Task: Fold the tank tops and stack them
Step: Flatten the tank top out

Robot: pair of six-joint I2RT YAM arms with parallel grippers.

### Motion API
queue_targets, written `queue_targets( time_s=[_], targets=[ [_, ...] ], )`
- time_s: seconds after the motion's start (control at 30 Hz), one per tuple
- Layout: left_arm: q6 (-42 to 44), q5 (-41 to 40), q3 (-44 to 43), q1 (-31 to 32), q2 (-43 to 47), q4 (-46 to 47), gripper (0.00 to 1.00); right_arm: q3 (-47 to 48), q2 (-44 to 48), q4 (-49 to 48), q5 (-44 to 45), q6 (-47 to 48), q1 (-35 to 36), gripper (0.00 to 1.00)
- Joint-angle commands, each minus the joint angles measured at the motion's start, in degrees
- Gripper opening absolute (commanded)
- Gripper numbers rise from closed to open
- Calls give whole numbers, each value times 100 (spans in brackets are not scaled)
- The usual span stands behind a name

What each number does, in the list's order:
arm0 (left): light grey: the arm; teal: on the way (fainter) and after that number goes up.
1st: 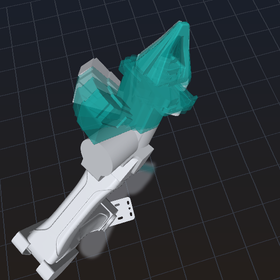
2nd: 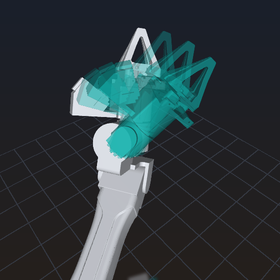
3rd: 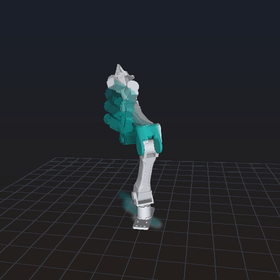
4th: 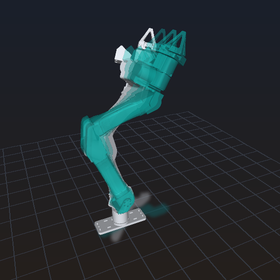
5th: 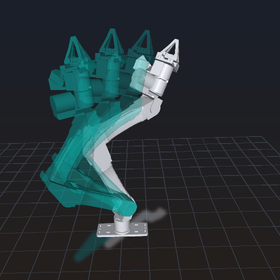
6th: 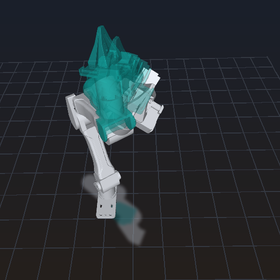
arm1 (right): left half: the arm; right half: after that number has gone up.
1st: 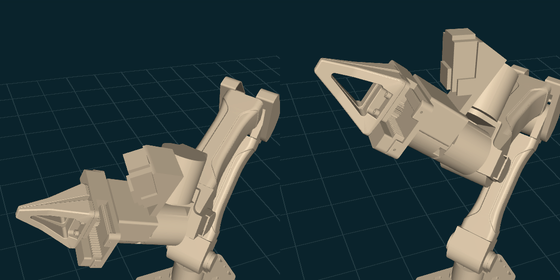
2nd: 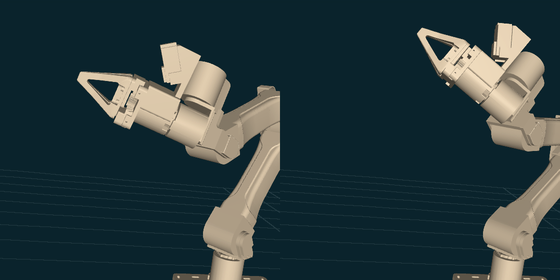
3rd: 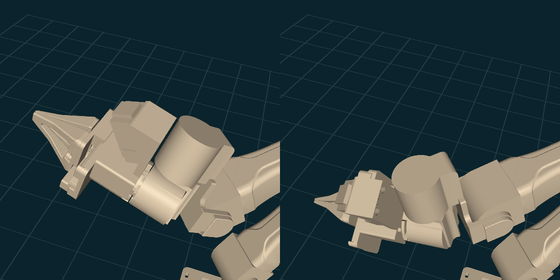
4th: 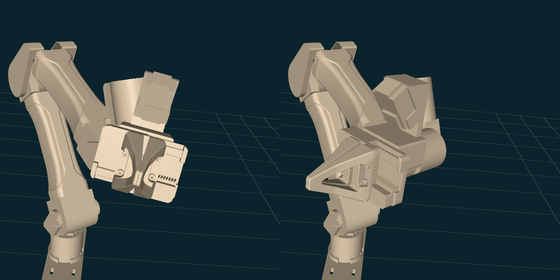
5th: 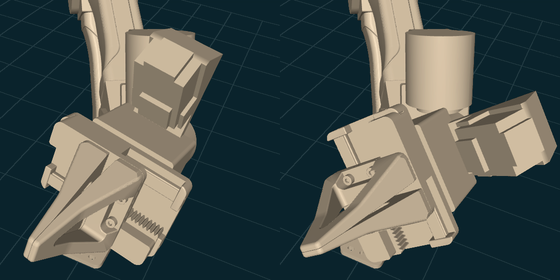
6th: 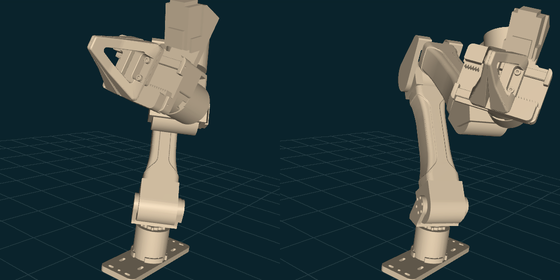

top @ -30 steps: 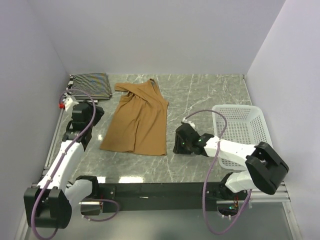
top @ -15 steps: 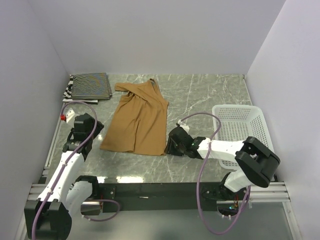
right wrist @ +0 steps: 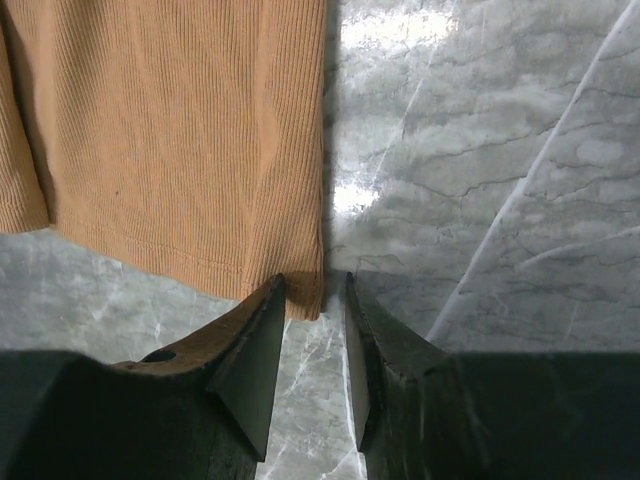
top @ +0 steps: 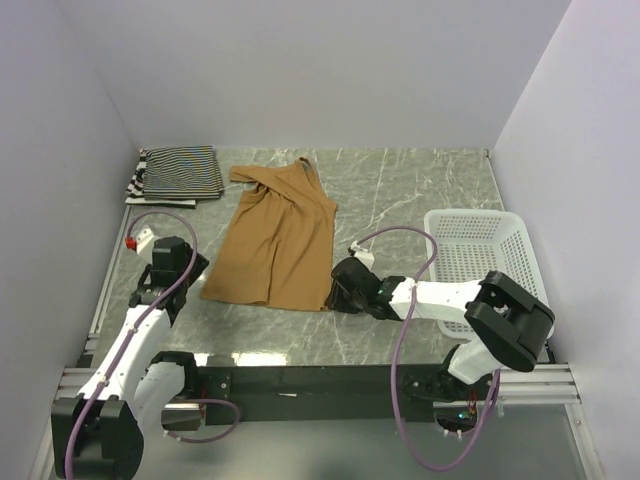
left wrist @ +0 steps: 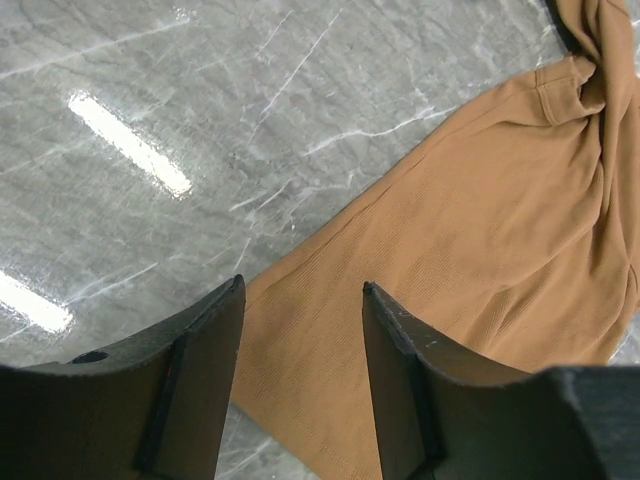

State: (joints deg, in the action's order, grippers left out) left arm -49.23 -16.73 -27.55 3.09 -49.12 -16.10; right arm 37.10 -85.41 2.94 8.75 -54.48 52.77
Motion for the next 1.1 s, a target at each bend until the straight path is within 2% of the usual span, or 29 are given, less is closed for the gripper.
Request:
queue_targets(
  time_s=[0.0,0.2,0.3,0.4,0.43,0.47,0.5,0.63,0.83,0.97,1.07],
  targets=[
    [-25,56,48,-2,-27,274,56,95,-11,180,188,-19,101,38],
    [-95,56,83,7,-168,291,55,315,-327,356,250,-19,233,38],
    [-104,38,101,-2,-176,318,55,333,-415,444,337,-28,225,31],
    [-104,47,66,-2,-246,318,55,368,-503,585,434,-10,225,16],
    [-104,82,57,-2,-264,326,55,359,-495,620,443,-1,225,7],
    [-95,100,57,-2,-282,335,55,359,-434,724,547,-1,225,1],
    [-95,135,66,-2,-317,379,54,359,-372,821,644,7,198,0],
    [-43,451,180,-2,-396,564,50,219,260,1287,1014,147,-100,0],
    [-51,1075,522,33,-510,976,39,-80,1438,1508,831,700,-1409,0],
    [71,1409,611,226,-809,1091,41,78,1474,1578,706,991,-1814,0],
    [81,1331,549,752,-1029,942,47,201,1422,1561,610,1150,-2069,0]
  ],
)
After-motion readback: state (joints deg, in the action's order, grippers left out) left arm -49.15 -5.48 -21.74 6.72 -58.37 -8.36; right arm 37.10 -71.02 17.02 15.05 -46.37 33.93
